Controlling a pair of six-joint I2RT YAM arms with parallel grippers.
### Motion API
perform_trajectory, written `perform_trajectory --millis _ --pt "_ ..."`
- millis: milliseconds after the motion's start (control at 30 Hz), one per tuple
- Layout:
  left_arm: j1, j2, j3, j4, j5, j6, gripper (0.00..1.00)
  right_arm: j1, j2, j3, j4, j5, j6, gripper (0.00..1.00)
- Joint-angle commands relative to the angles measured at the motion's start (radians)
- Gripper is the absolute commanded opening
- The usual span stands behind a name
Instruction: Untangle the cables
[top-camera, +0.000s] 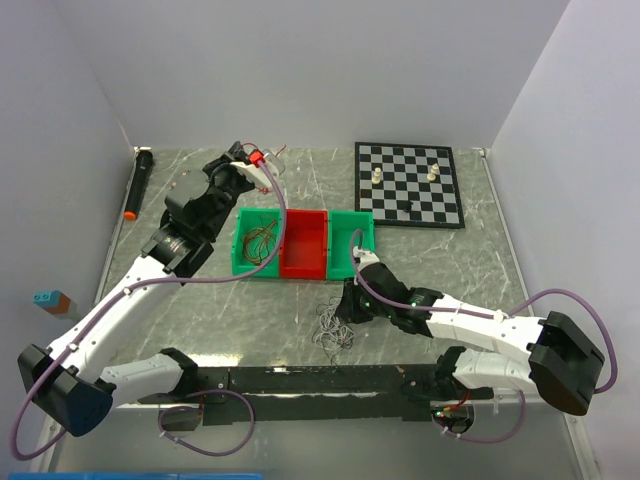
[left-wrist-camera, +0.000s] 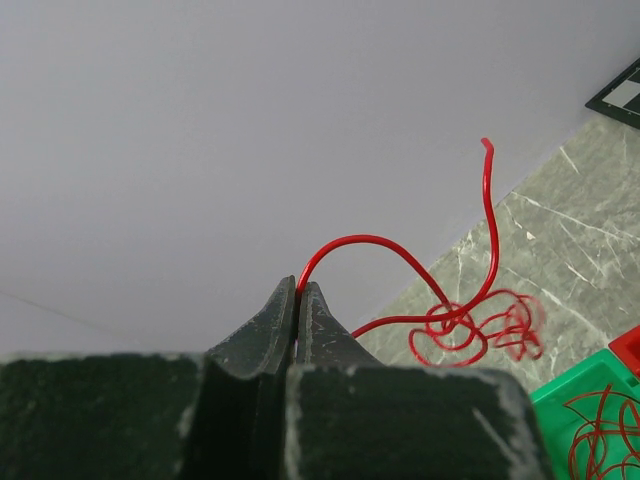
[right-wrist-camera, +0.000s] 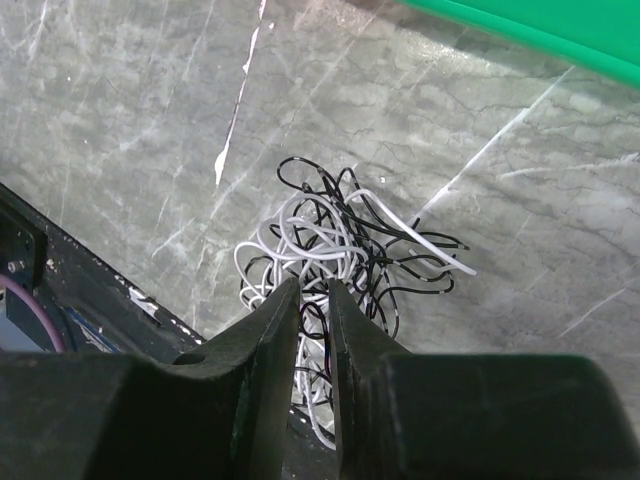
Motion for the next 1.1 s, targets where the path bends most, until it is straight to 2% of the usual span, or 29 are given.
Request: perform_trajectory --millis 0,533,900,1067 --pt "0.004 -0.012 0.007 0.026 0.010 -0.004 0.01 -0.006 0.000 -0.007 0.034 -0.001 0.010 0.25" --pt "0.003 -0.048 -0.031 0.012 0.015 -0.027 0.01 -0.007 -0.009 -0.029 0.039 -0.003 0.021 0.25" --pt "0.004 -0.070 0.002 0.092 0.012 -0.059 0.01 -0.007 0.001 -0.029 0.046 -0.017 0.019 0.25" --pt "0.003 -0.091 -0.039 0.076 0.012 -0.059 0.01 -0.007 0.000 -0.033 0.049 -0.018 0.022 0.25"
